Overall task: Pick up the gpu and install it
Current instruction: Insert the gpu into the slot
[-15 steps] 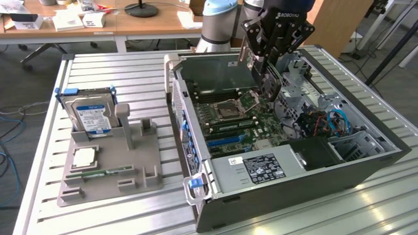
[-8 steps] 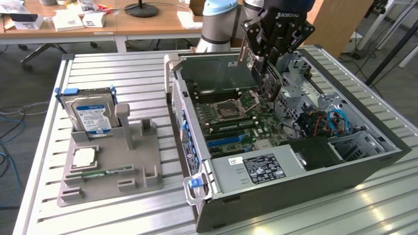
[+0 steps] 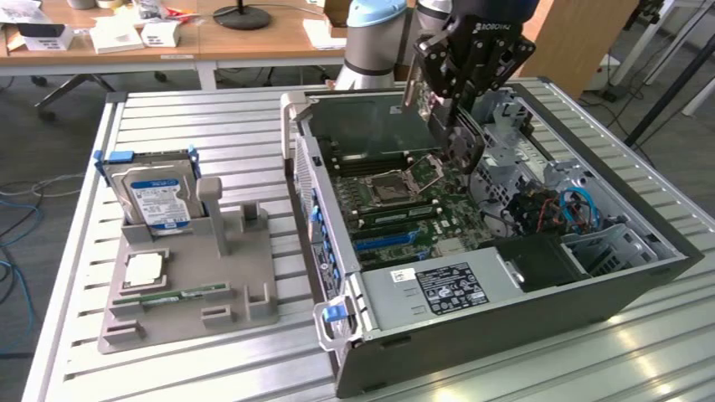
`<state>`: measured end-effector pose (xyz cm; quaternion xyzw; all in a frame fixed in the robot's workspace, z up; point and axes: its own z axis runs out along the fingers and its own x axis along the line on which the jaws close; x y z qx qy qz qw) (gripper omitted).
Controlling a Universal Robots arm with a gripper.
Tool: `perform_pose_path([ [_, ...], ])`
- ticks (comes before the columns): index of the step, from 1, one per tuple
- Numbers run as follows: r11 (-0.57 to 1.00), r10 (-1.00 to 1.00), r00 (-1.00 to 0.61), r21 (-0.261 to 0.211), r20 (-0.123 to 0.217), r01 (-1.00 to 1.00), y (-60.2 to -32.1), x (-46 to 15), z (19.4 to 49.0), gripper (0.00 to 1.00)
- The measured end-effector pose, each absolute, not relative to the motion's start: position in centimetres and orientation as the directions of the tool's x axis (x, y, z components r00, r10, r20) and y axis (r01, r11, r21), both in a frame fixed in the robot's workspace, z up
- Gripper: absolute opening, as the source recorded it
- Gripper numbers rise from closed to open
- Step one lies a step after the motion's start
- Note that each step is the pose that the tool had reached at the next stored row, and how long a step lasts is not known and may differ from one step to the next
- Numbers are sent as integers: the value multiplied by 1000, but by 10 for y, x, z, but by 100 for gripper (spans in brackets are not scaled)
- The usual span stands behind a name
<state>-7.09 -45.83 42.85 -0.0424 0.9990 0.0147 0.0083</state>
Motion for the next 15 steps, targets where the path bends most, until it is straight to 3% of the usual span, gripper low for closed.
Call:
perform_pose_path([
  [15, 936, -351, -936, 25, -17, -351, -458, -71, 427, 26],
])
